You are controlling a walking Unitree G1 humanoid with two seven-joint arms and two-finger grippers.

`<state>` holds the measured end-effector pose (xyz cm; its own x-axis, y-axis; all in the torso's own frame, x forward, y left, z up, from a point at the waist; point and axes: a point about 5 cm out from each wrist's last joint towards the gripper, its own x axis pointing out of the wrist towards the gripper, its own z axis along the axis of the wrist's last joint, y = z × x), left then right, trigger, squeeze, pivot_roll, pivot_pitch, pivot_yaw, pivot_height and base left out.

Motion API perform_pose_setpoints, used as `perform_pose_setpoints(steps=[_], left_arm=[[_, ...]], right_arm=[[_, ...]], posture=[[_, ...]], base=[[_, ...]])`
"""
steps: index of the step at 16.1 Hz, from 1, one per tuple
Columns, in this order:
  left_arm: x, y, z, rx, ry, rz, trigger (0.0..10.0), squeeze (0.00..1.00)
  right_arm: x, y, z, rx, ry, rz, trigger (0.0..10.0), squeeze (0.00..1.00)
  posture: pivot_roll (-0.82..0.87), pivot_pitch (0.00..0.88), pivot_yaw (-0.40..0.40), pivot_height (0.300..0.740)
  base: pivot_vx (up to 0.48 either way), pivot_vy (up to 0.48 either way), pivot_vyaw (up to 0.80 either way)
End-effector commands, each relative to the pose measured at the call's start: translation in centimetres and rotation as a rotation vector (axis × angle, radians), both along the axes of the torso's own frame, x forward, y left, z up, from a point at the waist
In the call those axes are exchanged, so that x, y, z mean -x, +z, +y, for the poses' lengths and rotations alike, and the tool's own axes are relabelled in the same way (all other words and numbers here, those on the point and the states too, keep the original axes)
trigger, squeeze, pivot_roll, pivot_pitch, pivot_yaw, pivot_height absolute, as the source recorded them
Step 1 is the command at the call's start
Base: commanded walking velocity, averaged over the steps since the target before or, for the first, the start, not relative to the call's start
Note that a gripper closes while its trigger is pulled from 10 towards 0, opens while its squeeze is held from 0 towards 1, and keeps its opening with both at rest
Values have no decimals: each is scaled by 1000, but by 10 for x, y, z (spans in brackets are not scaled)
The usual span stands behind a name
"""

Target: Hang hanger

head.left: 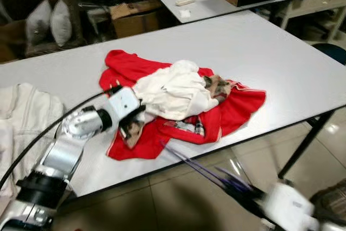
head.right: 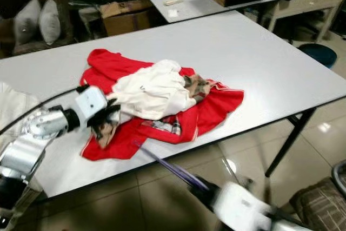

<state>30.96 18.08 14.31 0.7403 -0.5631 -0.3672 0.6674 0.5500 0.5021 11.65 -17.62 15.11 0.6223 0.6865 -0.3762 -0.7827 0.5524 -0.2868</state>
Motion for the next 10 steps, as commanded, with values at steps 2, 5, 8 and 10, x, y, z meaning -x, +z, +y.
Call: perform_pose_setpoints(steps=[2, 5, 8, 10], left_arm=[[4, -8, 7, -37, 23, 23, 0, 0], [11, -9, 4, 19, 11, 54, 10000, 1000], [24, 3, -8, 130, -112, 102, 10000, 1000], [33, 11, -11, 168, -194, 135, 10000, 1000]], right_arm=[[-1, 23, -11, 20, -8, -53, 10000, 0], [-7, 37, -24, 69, -55, -110, 10000, 0], [-9, 44, -32, 70, -83, -119, 10000, 0], [-14, 40, -35, 83, -108, -121, 10000, 0]], posture=[[-69, 0, 126, 740], [-68, 0, 124, 740], [-62, 2, 114, 740], [-54, 1, 110, 740]], base=[[0, 0, 0], [0, 0, 0], [0, 0, 0], [0, 0, 0]])
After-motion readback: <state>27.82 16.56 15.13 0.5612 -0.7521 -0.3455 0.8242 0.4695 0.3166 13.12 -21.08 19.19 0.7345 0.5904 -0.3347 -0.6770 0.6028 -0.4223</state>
